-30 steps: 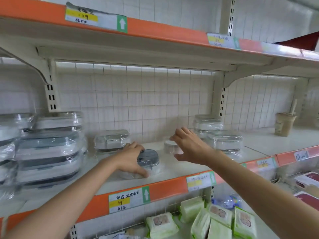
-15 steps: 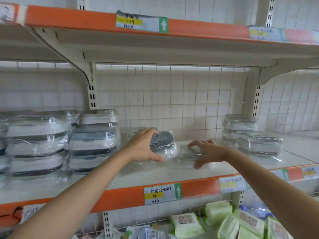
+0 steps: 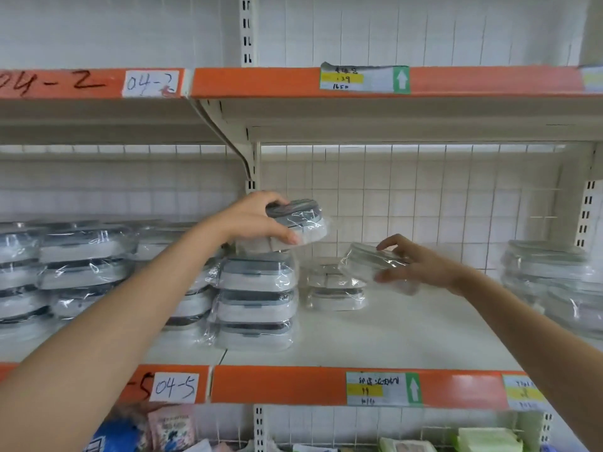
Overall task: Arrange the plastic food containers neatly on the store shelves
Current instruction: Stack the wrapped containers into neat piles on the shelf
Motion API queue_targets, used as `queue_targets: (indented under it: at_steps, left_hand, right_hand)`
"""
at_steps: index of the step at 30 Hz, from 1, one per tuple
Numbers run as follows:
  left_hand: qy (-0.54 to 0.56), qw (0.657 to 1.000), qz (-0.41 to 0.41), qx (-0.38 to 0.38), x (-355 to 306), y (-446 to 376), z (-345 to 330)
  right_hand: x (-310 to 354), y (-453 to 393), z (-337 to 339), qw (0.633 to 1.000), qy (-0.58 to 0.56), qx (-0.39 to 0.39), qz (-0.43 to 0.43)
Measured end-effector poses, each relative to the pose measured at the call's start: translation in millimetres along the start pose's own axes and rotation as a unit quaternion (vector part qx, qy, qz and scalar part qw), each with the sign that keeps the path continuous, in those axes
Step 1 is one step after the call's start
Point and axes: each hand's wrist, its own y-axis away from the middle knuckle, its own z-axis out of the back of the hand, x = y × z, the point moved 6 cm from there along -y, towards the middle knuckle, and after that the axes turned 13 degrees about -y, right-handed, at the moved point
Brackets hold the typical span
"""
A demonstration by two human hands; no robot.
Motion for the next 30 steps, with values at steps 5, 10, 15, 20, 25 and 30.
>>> queue_targets:
  at_steps: [5, 10, 15, 20, 25, 30]
  left_hand:
    - [-0.064, 0.993, 0.049, 0.081, 47, 3, -10]
    - [-0.122, 0.985, 0.031, 0.122, 54, 3, -14]
    - [-0.223, 0.972, -0.038, 0.070, 36, 1, -17]
    - [-0.195, 0.977, -0.089, 0.006, 9, -3, -28]
    - [-0.205, 0.973, -0.106, -0.025, -5, -5, -38]
    - [-0.306, 0.944, -0.117, -0.030, -19, -9, -47]
  right_hand:
    - [0, -16, -17, 1.000, 0.016, -0.002, 0.006]
    - [-4, -31, -19, 0.999, 0.020, -0.027, 0.012]
    - [-10, -53, -11, 0.996, 0.037, -0.084, 0.012]
    - [-4, -91, -26, 0.985, 0.144, -0.091, 0.040]
    - [-14, -118, -51, 0.991, 0.123, -0.041, 0.022]
    - [-11, -107, -43, 0.980, 0.191, -0.014, 0.054]
